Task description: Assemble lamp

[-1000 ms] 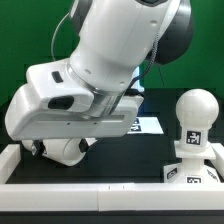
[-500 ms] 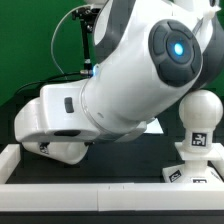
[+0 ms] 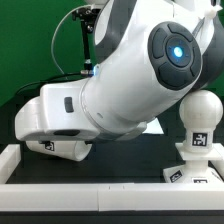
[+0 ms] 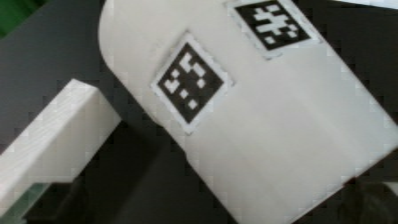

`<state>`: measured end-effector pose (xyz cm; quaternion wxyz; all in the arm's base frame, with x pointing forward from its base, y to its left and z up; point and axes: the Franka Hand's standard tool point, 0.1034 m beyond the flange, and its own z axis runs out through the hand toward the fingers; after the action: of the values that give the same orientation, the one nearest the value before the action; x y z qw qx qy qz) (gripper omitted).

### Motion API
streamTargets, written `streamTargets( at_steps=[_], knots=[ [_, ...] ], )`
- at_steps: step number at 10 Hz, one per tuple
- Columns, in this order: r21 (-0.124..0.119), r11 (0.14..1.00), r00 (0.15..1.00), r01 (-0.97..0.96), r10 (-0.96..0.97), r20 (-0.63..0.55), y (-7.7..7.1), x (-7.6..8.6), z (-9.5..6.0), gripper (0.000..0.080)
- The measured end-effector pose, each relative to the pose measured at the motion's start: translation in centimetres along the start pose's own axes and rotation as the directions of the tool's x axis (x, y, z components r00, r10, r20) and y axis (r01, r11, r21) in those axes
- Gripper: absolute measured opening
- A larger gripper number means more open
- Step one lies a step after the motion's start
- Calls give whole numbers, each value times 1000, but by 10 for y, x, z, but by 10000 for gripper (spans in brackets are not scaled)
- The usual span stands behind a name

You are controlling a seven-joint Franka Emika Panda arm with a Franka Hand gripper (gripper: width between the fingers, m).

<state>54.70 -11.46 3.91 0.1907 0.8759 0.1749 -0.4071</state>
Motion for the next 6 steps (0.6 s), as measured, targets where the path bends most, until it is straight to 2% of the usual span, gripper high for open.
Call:
streamTargets(
  at_steps=[5,6],
  knots=[
    [0,1000,1000,0,0,0,0,0,0,698],
    [6,1000,1000,-2,2,14,0,-4,0,698]
  ],
)
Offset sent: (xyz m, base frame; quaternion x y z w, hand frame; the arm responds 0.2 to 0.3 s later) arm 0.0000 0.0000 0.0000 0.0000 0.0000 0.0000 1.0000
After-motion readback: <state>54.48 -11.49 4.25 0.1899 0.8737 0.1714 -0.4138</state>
